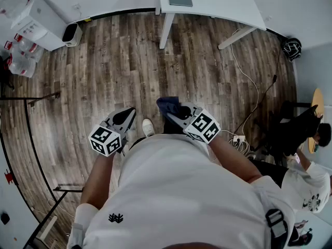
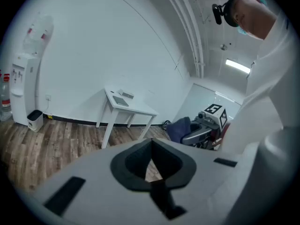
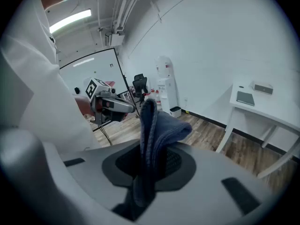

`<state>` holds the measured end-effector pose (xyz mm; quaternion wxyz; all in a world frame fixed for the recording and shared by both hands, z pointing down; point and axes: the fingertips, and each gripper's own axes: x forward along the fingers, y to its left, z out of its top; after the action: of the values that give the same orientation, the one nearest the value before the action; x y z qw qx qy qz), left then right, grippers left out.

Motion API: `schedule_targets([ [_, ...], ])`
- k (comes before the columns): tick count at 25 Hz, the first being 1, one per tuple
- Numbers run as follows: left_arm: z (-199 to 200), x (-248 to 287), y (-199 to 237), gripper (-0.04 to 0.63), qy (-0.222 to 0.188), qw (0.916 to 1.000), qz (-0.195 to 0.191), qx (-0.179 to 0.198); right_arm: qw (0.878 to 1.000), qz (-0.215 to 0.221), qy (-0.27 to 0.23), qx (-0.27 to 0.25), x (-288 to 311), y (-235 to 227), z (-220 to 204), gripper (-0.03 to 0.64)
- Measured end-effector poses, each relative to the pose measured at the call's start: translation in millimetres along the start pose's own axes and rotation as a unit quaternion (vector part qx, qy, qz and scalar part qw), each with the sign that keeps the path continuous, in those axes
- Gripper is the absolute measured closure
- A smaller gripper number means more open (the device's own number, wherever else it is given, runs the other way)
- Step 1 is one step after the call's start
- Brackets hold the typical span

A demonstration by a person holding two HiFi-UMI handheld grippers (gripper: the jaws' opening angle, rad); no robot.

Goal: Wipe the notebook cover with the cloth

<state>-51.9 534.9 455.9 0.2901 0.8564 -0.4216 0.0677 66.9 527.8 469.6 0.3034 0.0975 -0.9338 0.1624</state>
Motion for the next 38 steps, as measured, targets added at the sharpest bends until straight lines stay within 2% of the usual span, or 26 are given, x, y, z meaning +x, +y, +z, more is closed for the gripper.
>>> schedule_targets([
  [5, 5.6, 6.8, 6.4, 0.589, -0.01, 0.9999, -0.004, -0.001, 1.0, -0.017, -0.005, 0.019, 2.2, -11.0, -0.3, 0.561],
  [11, 22.5, 41.6, 18.7, 0.59, 0.019, 0.9988, -0.011, 0.045, 0.999, -0.019, -0.007, 0.033, 14.3, -57.6, 7.7, 0.561],
  [15, 47.7, 68.4, 41.1, 0.59, 0.028, 0.9984, -0.002, 0.049, 0.999, -0.009, -0.018, 0.039, 23.3, -100.1, 23.7, 0.561],
  [22, 104.9, 133.6, 66.7, 0.591, 0.053, 0.9939, 0.006, 0.096, 0.997, -0.011, -0.045, 0.059, 18.4, -185.7, 43.2, 0.561],
  [26, 125.5, 172.4, 72.1, 0.59, 0.063, 0.9928, -0.018, 0.1, 0.995, -0.027, -0.047, 0.086, 13.3, -228.3, 38.0, 0.561],
  [30, 131.9, 196.7, 76.4, 0.59, 0.086, 0.9878, -0.046, 0.121, 0.989, -0.05, -0.06, 0.126, 5.2, -253.8, 30.5, 0.561],
  [34, 156.9, 225.2, 100.5, 0.589, 0.068, 0.9909, -0.049, 0.105, 0.982, -0.076, -0.057, 0.164, 2.9, -288.7, 28.5, 0.561],
  [38, 178.7, 260.7, 128.8, 0.589, 0.06, 0.99, -0.069, 0.108, 0.979, -0.092, -0.056, 0.172, 8.0, -325.1, 44.1, 0.56],
])
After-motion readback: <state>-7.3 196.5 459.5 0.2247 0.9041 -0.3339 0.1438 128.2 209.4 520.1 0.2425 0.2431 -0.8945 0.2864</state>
